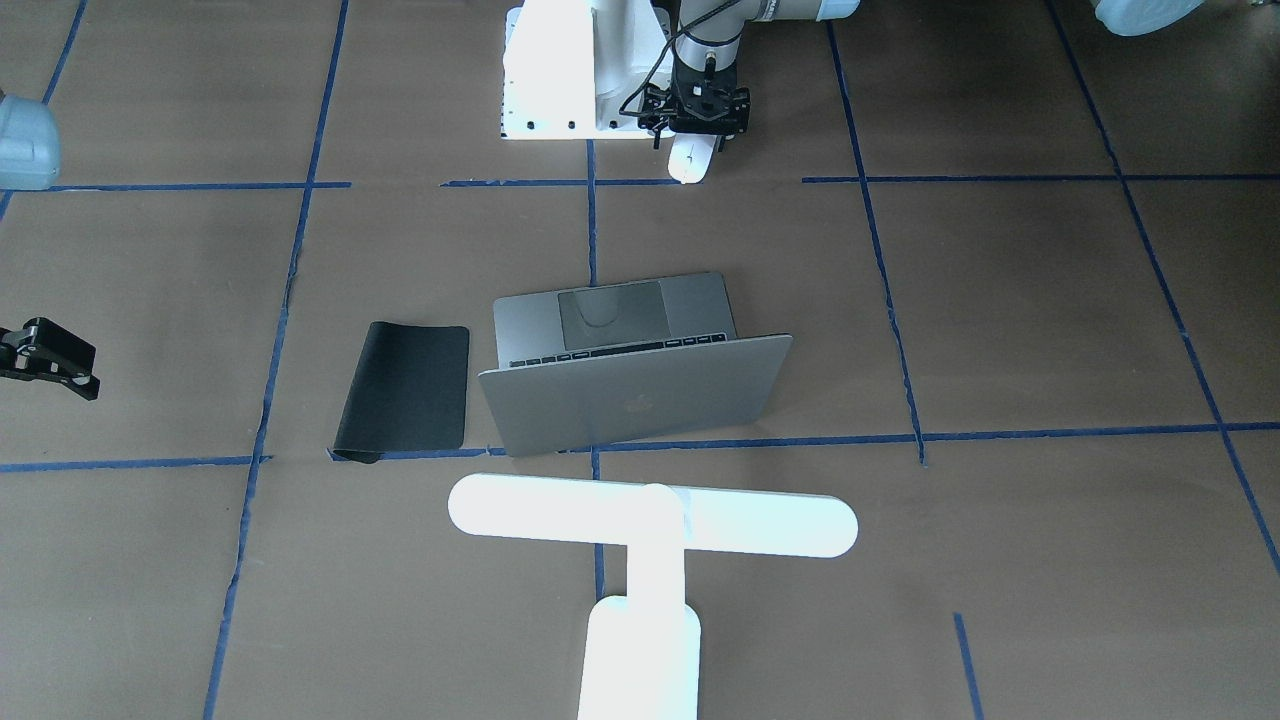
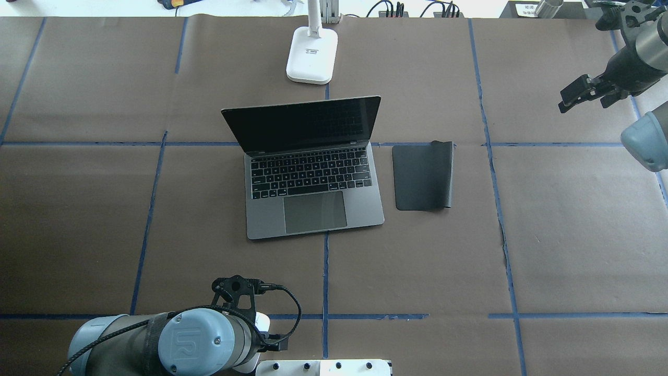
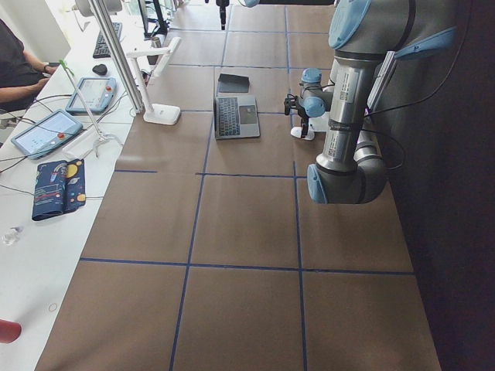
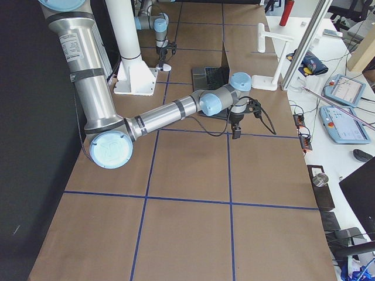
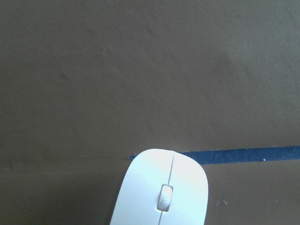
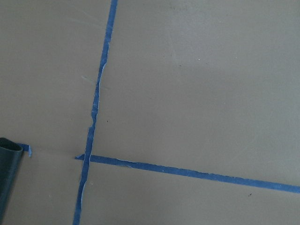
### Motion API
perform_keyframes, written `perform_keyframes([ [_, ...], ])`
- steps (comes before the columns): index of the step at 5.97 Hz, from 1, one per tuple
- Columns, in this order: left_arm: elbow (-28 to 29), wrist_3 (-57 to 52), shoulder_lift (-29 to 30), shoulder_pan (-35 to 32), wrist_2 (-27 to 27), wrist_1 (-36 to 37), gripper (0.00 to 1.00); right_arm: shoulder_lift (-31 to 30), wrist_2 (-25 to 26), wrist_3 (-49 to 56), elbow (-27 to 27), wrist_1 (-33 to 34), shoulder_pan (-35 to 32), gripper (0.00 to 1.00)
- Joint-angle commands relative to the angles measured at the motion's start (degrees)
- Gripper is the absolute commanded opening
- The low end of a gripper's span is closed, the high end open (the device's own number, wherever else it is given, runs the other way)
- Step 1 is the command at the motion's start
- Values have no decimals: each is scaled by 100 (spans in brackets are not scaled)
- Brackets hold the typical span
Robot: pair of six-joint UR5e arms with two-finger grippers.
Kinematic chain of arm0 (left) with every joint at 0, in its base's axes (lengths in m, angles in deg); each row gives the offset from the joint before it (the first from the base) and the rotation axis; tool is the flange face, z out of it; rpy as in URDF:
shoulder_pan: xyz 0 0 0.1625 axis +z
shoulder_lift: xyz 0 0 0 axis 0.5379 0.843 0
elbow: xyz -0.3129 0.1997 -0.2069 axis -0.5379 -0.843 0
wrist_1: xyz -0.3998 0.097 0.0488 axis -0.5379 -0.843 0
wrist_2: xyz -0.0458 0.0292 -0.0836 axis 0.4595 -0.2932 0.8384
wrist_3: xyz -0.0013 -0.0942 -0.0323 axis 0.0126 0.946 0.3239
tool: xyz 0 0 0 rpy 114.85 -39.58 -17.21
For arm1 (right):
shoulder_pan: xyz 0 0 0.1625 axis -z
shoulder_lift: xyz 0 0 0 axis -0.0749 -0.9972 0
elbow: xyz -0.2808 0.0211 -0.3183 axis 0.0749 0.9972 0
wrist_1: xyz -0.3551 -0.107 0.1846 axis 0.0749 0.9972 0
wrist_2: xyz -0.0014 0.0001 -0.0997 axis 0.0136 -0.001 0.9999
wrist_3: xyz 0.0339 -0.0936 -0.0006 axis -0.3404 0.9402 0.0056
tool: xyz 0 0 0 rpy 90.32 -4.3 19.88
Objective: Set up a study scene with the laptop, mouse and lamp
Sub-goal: 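Grasp the white mouse with the left gripper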
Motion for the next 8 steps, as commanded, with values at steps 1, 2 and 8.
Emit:
perform_keyframes([
  [1, 53, 0, -2, -10, -6, 8, 100, 8, 0, 0, 14, 0, 8, 100],
  [2, 53, 0, -11, -18, 3, 8, 100, 8, 9, 0, 14, 0, 8, 100],
  [8, -77, 0, -55, -123, 20, 235, 25, 52, 9, 0, -3, 0, 17, 100],
])
